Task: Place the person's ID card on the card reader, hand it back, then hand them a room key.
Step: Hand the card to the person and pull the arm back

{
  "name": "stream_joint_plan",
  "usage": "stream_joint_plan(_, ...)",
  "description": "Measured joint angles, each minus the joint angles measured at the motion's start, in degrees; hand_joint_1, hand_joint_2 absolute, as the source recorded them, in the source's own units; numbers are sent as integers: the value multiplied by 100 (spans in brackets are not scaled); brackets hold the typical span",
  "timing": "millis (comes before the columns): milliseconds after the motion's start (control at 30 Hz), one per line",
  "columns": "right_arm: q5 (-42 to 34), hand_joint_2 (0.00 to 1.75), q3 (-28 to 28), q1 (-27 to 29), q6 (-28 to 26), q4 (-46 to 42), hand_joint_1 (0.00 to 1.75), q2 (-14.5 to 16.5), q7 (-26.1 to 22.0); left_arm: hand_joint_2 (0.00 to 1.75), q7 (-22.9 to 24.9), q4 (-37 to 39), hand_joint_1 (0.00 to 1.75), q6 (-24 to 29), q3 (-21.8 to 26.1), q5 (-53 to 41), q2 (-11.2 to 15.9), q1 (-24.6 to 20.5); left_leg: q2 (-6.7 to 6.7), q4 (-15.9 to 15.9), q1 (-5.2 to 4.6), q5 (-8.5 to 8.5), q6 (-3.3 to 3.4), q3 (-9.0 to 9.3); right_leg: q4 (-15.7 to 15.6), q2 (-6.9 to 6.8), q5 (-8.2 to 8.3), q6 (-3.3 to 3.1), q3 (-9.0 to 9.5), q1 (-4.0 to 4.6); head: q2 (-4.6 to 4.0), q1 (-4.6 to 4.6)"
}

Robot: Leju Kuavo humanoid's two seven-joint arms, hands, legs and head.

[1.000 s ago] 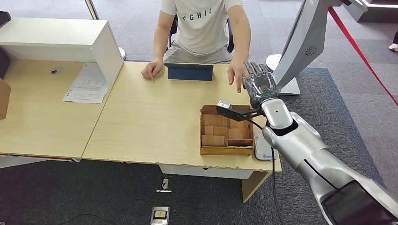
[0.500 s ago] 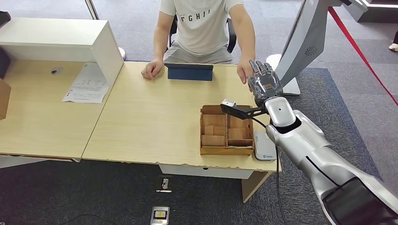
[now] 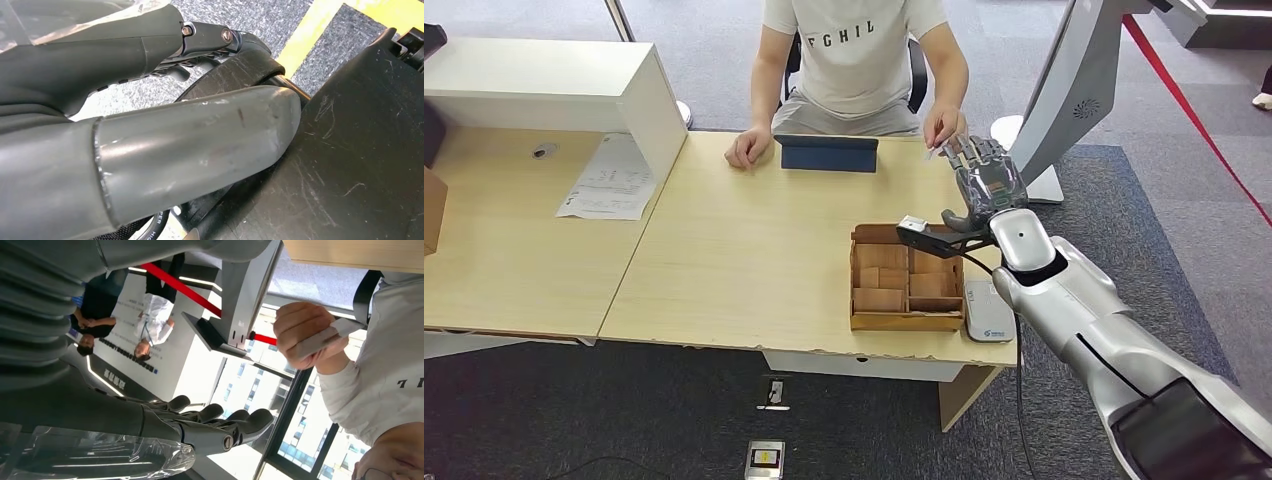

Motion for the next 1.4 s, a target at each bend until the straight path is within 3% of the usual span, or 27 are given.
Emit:
stream_joint_plan(433,-204,0,19,36,-268,-2,0,-49,-22,0,-2,0,0,23,0,19,0,10,0,0,0,0,0,0,-1,0,0,0,0,0,0,0)
stream_joint_plan(600,-1099,0,-200,248,-965,-65,0,-165,-260,0,-2,-1,0,40,0,53,0,39,-1,3,0,0,0,1,-2,0,0,0,0,0,0,0)
stream_joint_plan(833,-3369,0,-863,966,-1358,-703,0,-592,-952,0,46,-1,0,132,2,138,-8,62,-2,6,0,-1,1,0,-5,0,0,1,4,0,0,0)
stream_joint_plan(1100,-4050,0,-1380,1877,-1729,-1586,0,-1084,-1106,0,76,-2,0,260,2,154,-30,68,0,7,-1,-2,1,1,-5,0,0,1,3,0,-1,0)
stream_joint_plan(1233,-4017,175,-1486,2257,-1864,-1985,0,-1303,-982,0,51,-3,0,271,2,139,-33,70,-3,6,1,-1,1,1,-5,-1,0,1,4,0,0,1)
stream_joint_plan(1400,-3864,175,-1536,2572,-1935,-2355,0,-1488,-884,0,36,-3,0,254,2,132,-32,67,3,6,0,-2,1,0,-5,1,0,1,3,0,0,-1)
